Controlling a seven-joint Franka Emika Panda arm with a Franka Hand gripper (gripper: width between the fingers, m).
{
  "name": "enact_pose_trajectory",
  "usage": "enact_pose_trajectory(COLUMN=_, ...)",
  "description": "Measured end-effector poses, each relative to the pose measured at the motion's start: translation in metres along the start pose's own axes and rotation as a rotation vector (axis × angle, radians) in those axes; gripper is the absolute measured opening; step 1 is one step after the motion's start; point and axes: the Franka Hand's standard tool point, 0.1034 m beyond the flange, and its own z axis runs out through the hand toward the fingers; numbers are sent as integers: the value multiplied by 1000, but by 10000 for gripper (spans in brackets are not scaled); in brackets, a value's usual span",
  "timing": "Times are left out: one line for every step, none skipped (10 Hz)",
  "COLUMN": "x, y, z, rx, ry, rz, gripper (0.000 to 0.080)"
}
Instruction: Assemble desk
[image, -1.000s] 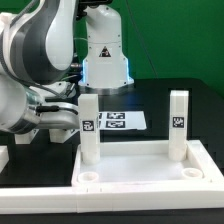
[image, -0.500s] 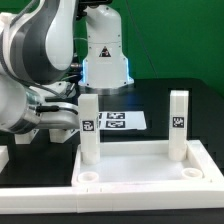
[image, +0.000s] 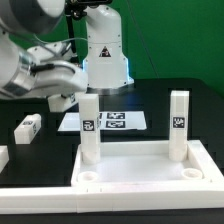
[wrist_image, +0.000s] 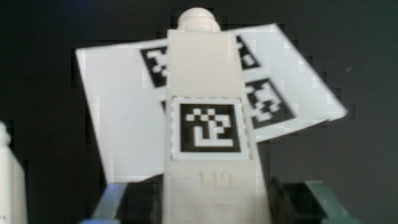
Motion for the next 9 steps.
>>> enact_pose_trajectory(x=-10, y=-12, z=-3, rx=-5, ry=5, rz=20, gripper=287)
enact_pose_trajectory(x=-13, y=-26, z=-4, rx=-21, ry=8, rz=16, gripper=287)
enact_pose_trajectory(x=-11, y=-27, z=-2, rx=-26, ry=10, rz=10, gripper=287)
enact_pose_trajectory(x=-10, y=-27, z=-2, rx=-25, ry=10, rz=12, gripper=287)
enact_pose_trajectory(x=-10, y=-26, z=-2, rx=-25, ry=11, rz=12, gripper=287)
enact_pose_trajectory(x=-9, y=-32, z=-1, rx=-35, ry=19, rz=47, gripper=287)
enact_pose_trajectory(x=-11, y=-58, z=3, rx=-89, ry=28, rz=43, gripper=287)
enact_pose_trajectory(x=-15, y=-85, z=7, rx=-112, ry=29, rz=30, gripper=287)
enact_pose_trajectory(x=-16, y=-105, z=2, rx=-118, ry=44, rz=64, gripper=287)
